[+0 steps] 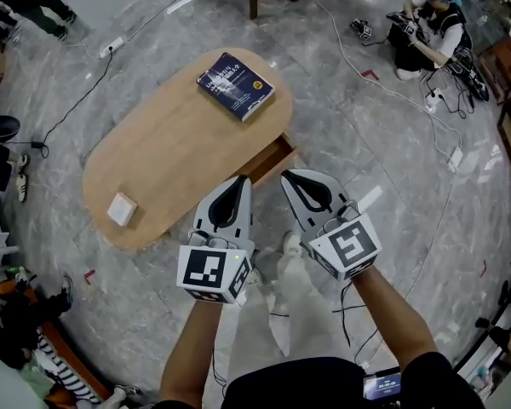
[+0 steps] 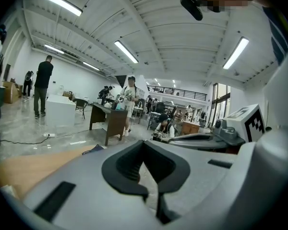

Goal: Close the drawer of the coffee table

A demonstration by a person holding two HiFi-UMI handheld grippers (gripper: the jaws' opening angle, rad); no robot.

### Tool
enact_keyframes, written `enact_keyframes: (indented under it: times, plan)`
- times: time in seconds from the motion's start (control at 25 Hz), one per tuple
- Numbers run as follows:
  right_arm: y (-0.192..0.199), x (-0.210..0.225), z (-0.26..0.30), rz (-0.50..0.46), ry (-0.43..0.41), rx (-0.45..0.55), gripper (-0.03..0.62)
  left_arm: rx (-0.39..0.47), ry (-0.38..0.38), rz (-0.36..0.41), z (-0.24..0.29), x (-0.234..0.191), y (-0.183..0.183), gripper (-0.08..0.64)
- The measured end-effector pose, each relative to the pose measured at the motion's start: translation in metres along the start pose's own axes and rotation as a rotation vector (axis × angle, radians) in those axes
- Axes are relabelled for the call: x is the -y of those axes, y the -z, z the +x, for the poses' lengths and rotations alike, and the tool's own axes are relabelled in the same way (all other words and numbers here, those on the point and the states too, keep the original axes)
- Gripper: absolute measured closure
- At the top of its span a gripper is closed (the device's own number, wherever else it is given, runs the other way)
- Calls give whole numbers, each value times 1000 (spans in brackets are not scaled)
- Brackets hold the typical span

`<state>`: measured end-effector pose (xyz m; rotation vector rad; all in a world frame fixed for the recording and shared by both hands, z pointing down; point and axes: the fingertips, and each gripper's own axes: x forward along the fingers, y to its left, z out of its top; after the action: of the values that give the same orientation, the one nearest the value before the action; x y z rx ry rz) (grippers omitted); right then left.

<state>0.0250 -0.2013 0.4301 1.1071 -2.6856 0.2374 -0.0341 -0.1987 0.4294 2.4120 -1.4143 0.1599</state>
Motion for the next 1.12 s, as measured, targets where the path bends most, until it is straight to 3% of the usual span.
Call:
enact_keyframes:
  times: [0.52, 1.12]
  plan:
    - [49, 4, 32, 31, -40, -45, 580, -30, -37, -8, 12, -23, 36, 561]
    - [94, 22, 52, 82, -27, -58, 580, -37, -99, -7, 33, -42, 78, 561]
